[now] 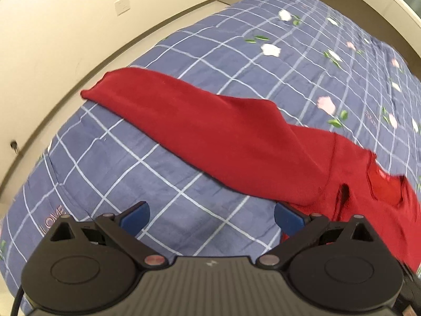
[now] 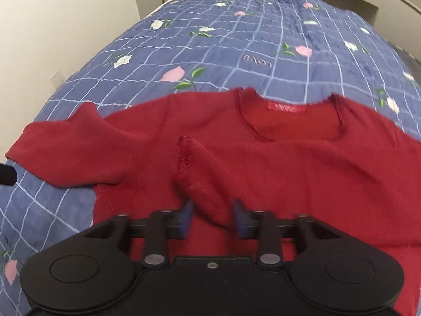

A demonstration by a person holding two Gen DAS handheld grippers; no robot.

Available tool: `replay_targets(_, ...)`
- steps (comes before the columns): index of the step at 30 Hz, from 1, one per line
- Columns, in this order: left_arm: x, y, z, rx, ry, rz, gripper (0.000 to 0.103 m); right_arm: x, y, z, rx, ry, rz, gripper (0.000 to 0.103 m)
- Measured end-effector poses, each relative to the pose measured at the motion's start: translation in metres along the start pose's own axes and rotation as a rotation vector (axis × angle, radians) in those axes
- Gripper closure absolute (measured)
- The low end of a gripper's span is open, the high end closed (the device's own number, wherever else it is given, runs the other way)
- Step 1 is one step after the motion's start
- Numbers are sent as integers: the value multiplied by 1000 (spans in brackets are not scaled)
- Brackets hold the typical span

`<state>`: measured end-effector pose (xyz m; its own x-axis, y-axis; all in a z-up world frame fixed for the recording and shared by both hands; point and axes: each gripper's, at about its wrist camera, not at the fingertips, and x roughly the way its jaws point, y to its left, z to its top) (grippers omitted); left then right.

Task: Fold small clothes
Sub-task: 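Lift the cuff with the right tool and fold the sleeve across the body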

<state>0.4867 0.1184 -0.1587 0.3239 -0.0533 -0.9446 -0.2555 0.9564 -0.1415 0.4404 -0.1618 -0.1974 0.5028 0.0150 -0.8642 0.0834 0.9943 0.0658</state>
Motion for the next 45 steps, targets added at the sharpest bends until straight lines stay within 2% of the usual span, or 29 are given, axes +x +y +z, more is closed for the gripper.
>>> replay_targets(1,3,5,2,-19,0,1,0,-5,-4,-1,12,-9,-2,28)
replay_targets(4,14,23,10,-80,-2,26,0,-23,-26,-3,52,-43,-35,14)
replay_targets(7,24,41,19,-136,-8,73,0,-37,-61,-4,109,-75,-136,4)
replay_targets(10,33,59,29,-200,-18,112,0,-40,-104,-4,201,-67,-253,1)
replay_targets(12,37,68,36,-234,-24,131,0,-37,-133,-5,283,-41,-300,1)
replay_targets(15,42,80,46,-286,-36,141,0,-30,-164,-10,411,-19,-317,1)
replay_targets(18,49,92,59,-348,-61,134,0,-16,-180,-15,506,49,-292,1)
replay_targets(23,63,111,82,-437,-90,156,0,-2,-170,-17,450,112,-285,1)
replay_targets(27,75,122,94,-471,-88,191,1,-14,-161,-16,412,115,-274,1)
replay_targets(32,83,135,99,-522,-75,172,1,-30,-151,-27,385,126,-275,1)
replay_targets(35,82,141,97,-552,-90,181,11,-31,-148,-36,370,146,-282,1)
replay_targets(37,82,144,96,-566,-99,170,26,-29,-149,-41,380,164,-290,1)
replay_targets(38,83,146,96,-572,-100,168,30,-28,-150,-43,392,172,-292,1)
replay_targets(40,82,147,95,-585,-107,156,52,-26,-151,-47,411,182,-292,1)
replay_targets(42,82,149,94,-599,-119,136,63,-25,-148,-49,406,189,-295,1)
replay_targets(45,85,152,95,-626,-129,103,65,-26,-144,-52,387,195,-293,1)
